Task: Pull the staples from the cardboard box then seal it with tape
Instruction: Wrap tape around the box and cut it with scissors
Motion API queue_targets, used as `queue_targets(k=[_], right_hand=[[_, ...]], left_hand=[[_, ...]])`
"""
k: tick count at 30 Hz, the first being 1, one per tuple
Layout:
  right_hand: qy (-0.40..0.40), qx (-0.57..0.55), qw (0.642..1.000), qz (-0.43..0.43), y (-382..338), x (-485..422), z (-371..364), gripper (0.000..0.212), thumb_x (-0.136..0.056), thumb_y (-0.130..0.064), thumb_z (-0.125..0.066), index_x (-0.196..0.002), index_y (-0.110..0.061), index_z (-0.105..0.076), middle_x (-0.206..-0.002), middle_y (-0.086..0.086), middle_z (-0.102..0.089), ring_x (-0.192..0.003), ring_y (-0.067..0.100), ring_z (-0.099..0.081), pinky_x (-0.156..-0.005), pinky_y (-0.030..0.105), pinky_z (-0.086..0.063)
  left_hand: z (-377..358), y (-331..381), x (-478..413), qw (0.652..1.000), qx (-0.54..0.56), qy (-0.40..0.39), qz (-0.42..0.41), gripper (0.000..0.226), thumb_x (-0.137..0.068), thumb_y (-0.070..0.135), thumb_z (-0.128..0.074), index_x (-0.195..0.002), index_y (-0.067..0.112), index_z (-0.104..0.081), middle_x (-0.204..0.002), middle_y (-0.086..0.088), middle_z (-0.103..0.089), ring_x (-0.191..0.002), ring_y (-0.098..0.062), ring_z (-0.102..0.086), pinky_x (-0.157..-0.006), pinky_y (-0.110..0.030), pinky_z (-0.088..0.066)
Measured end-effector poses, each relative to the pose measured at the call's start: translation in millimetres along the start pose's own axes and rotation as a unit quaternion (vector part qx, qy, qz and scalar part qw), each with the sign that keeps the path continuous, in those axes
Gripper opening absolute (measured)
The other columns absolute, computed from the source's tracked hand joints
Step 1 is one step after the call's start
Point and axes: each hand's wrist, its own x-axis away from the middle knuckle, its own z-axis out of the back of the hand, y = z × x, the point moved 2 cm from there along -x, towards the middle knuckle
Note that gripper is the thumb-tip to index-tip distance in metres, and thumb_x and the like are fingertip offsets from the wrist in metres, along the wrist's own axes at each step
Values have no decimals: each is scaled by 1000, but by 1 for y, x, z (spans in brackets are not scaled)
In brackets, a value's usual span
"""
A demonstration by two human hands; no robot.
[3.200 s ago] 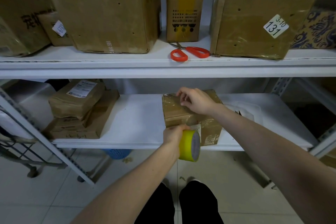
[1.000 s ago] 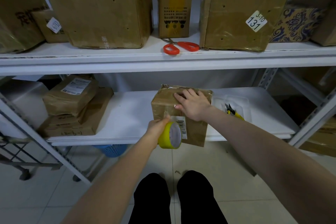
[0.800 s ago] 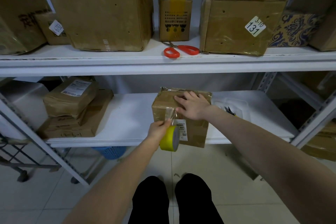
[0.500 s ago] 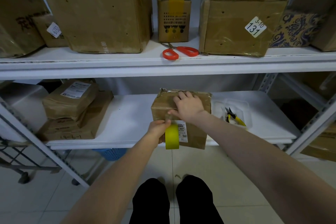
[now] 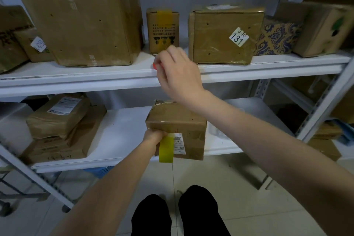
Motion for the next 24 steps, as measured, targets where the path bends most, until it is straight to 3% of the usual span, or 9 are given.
queue_targets(k=[2,4,7,11,14,17,21,24], right_hand=[[-97,97,985,-102,6,-19,-3,27,-97,-26,-46,-109,-9,-62,-112,9,-56,-103,24,-51,-65,30,-48],[-220,129,947,-194,10,-29,-12,38,-99,-35,-40,-121,-9,-58,-125,11,-50,-115,27,-46,-73,32,-43],[-330,113,897,-272,16,-43,-26,41,-97,-36,-43,-124,-10,-57,-126,13,-51,-107,27,-51,-69,32,-39],[-387,38,855,-343,26,-57,-31,49,-89,-45,-55,-122,-9,-57,-121,12,-56,-99,27,-55,-70,32,-45],[-387,37,861,-328,27,-60,-25,43,-84,-50,-63,-105,-12,-62,-97,4,-62,-85,22,-58,-62,29,-44],[-375,96,876,-288,21,-56,-12,43,-80,-55,-66,-91,-14,-59,-79,-1,-59,-67,16,-55,-51,25,-37],[-362,138,891,-237,15,-49,-3,43,-79,-57,-64,-89,-15,-59,-74,-2,-57,-64,15,-52,-50,25,-35],[-351,132,908,-187,10,-38,9,46,-78,-61,-60,-87,-16,-57,-72,-3,-55,-69,16,-55,-55,26,-40]], left_hand=[[-3,0,3,1000,-2,-5,8,16,-87,7,-61,-101,9,-52,-86,-10,-61,-71,-22,-57,-65,-33,-46],[-4,-4,5,1000,-1,-8,17,14,-89,7,-59,-100,10,-51,-84,-9,-60,-69,-21,-56,-61,-33,-45],[-4,-2,5,1000,8,-19,18,11,-89,7,-57,-98,11,-53,-82,-10,-59,-70,-21,-58,-62,-33,-47],[-3,-1,3,999,24,-30,17,13,-89,3,-56,-85,15,-52,-83,-10,-59,-71,-23,-59,-58,-31,-47],[-2,-1,3,999,21,-33,12,10,-88,7,-57,-92,15,-52,-87,-12,-61,-78,-28,-61,-70,-38,-51],[-2,0,4,999,18,-28,6,9,-88,7,-58,-88,14,-53,-86,-11,-61,-77,-26,-61,-69,-36,-52],[0,0,0,1000,-11,-7,-15,25,-80,10,-66,-104,9,-57,-109,-17,-63,-102,-34,-61,-95,-46,-50],[3,-5,-12,1000,-15,-3,-9,27,-76,7,-68,-102,7,-60,-111,-20,-65,-104,-36,-61,-96,-49,-49]])
